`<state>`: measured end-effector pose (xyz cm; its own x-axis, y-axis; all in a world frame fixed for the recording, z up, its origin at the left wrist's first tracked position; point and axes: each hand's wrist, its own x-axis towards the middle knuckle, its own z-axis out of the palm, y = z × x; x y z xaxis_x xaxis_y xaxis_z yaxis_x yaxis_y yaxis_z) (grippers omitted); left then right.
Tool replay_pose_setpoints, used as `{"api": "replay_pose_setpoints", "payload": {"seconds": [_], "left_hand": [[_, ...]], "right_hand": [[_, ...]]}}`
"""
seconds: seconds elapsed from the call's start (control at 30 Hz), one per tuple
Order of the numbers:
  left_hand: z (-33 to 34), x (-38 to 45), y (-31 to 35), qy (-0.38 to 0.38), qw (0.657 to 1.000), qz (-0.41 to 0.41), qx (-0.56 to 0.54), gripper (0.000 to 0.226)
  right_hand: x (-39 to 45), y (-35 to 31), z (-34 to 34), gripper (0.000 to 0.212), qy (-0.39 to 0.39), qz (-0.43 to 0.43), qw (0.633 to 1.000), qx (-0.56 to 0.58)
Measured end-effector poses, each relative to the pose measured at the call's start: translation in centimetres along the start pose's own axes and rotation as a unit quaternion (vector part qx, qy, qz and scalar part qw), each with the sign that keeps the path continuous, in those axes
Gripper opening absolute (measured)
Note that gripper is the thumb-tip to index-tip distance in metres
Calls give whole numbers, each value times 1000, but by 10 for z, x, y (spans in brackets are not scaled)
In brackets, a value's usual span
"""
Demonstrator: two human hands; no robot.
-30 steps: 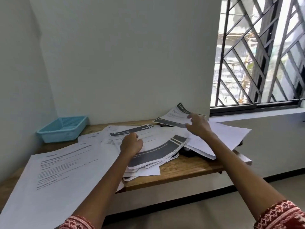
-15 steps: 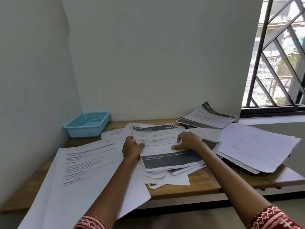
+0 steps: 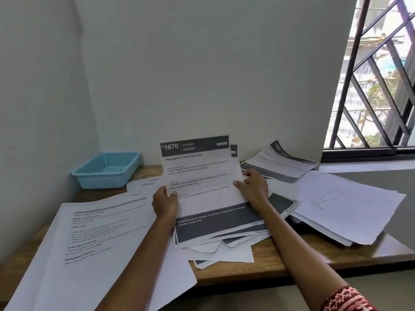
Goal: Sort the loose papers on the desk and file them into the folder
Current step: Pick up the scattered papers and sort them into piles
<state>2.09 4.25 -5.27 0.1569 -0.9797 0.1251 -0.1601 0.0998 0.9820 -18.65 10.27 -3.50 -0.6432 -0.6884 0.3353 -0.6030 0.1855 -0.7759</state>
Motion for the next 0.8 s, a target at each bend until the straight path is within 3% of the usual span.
{"api": "replay_pose_setpoints", "payload": {"seconds": [0.13,0.33,0.57,0.67,0.8], "left_hand": [[-1,-1,1,-7,1000,-6,-4,24],[-4,-5,4,-2,1000,2,-15,28],[-4,-2,3,14,1000,9,-6,27],[-7,-5,6,36,999,19,12,27],[-14,-5,6,64,997,4,32,28]], "right_hand": [[2,3,1,16,17,46,992,118],[7,7,8,10,2,28,986,164],[7,5,2,15,21,-6,995,95],[7,2,-10,24,117,16,991,62],[8,-1,-29,28,258,76,953,138]]}}
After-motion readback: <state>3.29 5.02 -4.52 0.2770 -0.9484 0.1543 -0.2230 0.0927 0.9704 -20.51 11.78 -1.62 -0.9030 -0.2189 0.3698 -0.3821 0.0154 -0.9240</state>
